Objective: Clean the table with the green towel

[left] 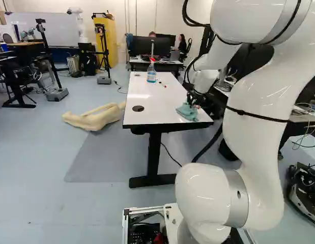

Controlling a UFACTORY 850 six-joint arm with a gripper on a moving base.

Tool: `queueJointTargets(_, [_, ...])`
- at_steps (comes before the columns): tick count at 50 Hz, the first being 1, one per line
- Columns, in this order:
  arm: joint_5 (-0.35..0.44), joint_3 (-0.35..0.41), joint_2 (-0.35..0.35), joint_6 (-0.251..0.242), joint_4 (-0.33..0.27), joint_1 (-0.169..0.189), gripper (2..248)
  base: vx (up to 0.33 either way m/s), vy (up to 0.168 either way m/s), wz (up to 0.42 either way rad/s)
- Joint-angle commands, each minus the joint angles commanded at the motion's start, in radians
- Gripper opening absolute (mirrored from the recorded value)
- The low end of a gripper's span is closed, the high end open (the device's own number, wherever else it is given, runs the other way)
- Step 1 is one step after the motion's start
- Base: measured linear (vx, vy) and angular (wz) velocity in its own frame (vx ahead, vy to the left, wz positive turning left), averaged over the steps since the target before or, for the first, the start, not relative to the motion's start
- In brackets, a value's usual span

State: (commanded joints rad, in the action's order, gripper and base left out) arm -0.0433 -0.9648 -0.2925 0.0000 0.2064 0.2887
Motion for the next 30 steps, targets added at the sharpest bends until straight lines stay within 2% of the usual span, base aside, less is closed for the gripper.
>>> queueJointTargets(30, [0.0, -0.076, -0.062, 0.0, 0.0, -0.09, 38, 0.0, 0.0, 0.0])
